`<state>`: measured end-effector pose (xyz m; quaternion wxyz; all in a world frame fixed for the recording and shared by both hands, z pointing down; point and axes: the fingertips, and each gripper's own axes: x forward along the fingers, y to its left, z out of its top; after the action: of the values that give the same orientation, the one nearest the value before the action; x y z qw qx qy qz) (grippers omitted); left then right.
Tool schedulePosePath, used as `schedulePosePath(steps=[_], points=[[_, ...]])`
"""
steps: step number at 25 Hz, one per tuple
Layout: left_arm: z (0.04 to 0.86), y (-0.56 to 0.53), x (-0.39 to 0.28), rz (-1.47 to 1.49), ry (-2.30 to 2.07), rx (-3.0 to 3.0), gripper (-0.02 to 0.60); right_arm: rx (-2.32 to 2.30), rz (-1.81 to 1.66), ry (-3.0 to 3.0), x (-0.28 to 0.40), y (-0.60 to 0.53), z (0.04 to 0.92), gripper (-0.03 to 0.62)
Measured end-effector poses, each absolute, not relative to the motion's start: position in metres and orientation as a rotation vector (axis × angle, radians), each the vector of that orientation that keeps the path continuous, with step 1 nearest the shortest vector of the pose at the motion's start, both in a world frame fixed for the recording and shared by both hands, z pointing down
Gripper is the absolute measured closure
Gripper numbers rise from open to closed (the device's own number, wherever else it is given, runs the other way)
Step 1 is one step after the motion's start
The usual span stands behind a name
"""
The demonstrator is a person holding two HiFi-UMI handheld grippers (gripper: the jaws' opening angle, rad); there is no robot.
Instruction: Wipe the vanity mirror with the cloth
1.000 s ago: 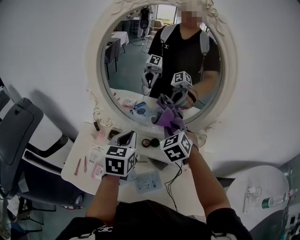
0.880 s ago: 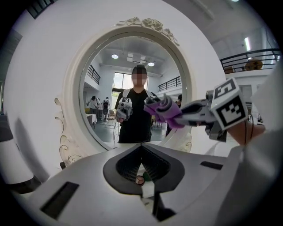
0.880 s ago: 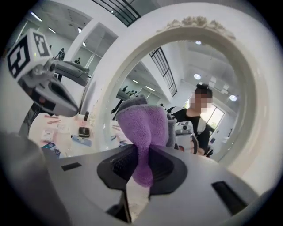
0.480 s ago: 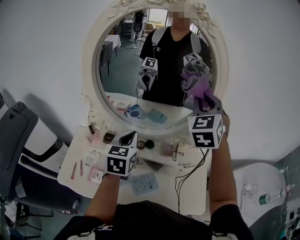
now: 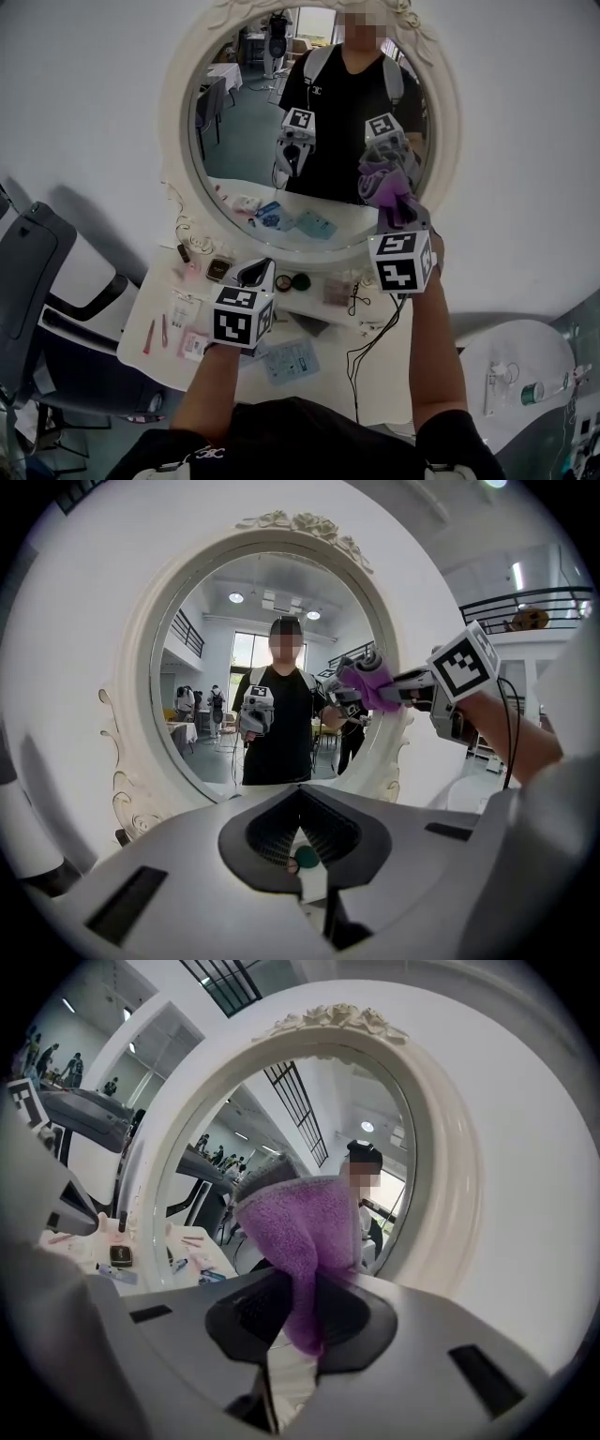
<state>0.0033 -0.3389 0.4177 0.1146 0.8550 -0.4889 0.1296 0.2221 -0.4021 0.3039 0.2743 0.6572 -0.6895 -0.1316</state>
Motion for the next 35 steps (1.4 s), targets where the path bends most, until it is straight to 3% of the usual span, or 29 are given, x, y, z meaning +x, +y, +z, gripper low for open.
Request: schedulePosePath(steps=[20, 26, 35], points=[[0.434, -0.336, -0.002, 0.431, -1.455, 2.457, 0.584, 1.505, 0.082, -1.971, 0.18, -0.413, 0.457, 0.519], [0.438, -0.337, -0.019, 0.43, -1.495, 2.419, 0.584, 1.304, 0.348, -2.117, 0.122, -0.427, 0.526, 0.519], [0.456, -0.33, -0.082, 0.47, -1.613, 2.289, 0.584, 1.224, 0.408, -2.174, 0.049, -0.443, 0.549, 0.519]])
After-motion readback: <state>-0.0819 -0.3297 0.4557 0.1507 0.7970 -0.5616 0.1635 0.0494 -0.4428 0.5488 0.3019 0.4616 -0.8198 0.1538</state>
